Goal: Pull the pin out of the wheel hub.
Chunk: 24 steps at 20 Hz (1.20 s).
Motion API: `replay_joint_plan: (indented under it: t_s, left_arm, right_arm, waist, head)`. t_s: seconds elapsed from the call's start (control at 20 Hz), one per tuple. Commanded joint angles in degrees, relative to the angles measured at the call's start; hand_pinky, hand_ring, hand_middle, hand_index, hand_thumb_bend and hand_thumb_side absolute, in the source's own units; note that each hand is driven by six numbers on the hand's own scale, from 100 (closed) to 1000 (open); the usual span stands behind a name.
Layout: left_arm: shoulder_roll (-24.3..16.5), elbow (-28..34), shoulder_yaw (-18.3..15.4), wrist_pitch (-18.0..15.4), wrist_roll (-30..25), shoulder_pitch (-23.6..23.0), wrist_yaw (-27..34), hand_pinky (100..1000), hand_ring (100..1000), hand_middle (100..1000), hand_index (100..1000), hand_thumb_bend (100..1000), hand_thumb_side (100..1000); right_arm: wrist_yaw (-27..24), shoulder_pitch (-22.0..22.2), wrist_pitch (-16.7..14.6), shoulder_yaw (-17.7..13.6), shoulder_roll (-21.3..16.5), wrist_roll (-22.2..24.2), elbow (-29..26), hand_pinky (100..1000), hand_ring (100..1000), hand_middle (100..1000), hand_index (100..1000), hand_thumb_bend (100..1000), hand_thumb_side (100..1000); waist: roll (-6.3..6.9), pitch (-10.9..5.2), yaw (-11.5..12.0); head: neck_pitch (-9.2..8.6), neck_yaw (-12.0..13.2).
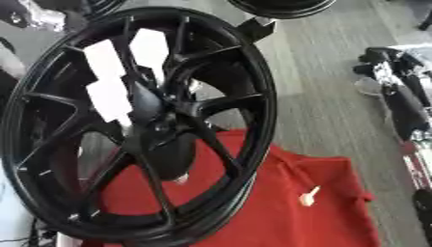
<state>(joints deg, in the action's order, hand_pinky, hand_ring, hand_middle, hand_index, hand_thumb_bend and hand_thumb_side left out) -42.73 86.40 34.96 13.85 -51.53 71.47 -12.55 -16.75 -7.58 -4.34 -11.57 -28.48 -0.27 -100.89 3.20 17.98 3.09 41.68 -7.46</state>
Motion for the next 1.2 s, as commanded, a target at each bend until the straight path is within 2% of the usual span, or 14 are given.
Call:
replay_joint_plan:
  t_s: [0.05, 0.6, 0.95, 1.2]
  left_arm:
    - [-3.5, 4.8, -0.3, 2.1, -0.4, 0.1, 1.0, 741, 711, 671, 810, 265, 785]
    - [-8.6, 18.5, -0.4, 9.3, -0.4, -3.2, 4.9, 731, 681, 631, 782, 324, 797]
    - [-11.4, 24.9, -1.5, 13.7, 0.1, -5.9, 5.2, 718, 663, 614, 775, 300, 750]
    - [-12.3, 27.9, -1.8, 16.6, 1.2, -7.1, 6.1, 718, 666, 615, 779, 301, 787]
  right_arm:
    - [0.4, -0.6, -0.1, -0.3, -1.6, 0.1, -0.6, 886, 692, 670, 729, 100, 524]
    - [0.6, -0.6, 0.0, -0.1, -1.8, 0.4, -0.7, 886, 692, 670, 730, 100, 527]
    - [0.7, -0.5, -0.1, -0.2, -1.6, 0.3, -0.9, 886, 692, 670, 730, 100, 520]
    - [0.9, -0.2, -0.2, -0.3, -1.4, 0.3, -1.0, 886, 692, 670, 730, 100, 530]
  waist:
    - [-0.12, -1.57, -0.1]
    - [0.03, -1.37, -0.2]
    - [-0.22, -1.07, -0.1]
    - [-0.5, -0.8, 0.0]
  head:
    - [0.07, -0.3]
    - [0.45, -0.4]
    - [0.44, -1.6]
    - [0.75, -1.6]
